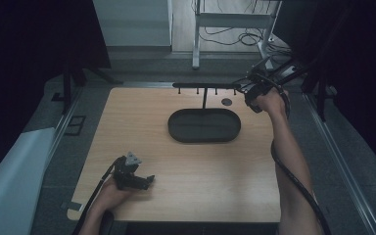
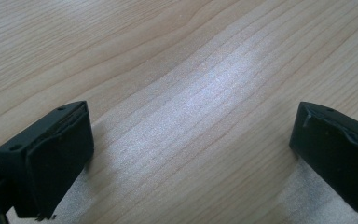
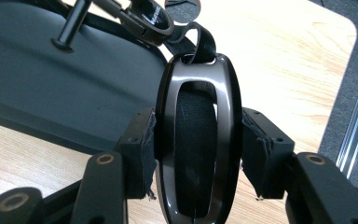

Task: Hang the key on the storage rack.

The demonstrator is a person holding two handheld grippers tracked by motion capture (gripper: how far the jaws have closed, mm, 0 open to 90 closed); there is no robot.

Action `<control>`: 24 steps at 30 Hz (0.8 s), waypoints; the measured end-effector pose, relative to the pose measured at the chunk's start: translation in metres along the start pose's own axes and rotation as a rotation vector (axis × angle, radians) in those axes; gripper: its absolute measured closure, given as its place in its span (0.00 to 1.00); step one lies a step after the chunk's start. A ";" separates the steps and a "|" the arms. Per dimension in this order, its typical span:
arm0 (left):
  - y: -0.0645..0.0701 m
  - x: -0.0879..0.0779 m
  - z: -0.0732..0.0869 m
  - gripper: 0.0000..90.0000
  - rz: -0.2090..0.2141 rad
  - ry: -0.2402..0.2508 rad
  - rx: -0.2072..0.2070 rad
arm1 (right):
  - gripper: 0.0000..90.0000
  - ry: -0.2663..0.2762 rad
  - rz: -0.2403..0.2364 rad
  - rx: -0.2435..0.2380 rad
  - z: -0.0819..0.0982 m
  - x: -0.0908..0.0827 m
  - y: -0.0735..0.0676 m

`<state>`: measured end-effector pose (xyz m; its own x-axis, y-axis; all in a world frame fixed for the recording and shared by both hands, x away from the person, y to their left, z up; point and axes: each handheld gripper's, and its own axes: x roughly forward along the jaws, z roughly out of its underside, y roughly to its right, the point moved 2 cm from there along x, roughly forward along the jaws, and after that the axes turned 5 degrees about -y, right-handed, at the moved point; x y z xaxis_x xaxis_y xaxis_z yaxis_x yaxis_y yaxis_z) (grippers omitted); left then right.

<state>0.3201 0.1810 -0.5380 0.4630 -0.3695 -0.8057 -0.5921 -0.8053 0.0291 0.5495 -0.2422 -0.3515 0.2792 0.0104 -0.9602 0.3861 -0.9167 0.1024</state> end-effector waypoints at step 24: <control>0.000 0.000 0.000 0.00 -0.001 0.000 -0.001 | 0.55 0.007 -0.049 -0.019 0.001 0.045 -0.026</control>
<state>0.3199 0.1810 -0.5380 0.4634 -0.3687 -0.8058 -0.5907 -0.8064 0.0292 0.5513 -0.2178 -0.3978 0.2657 0.0581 -0.9623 0.4160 -0.9074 0.0600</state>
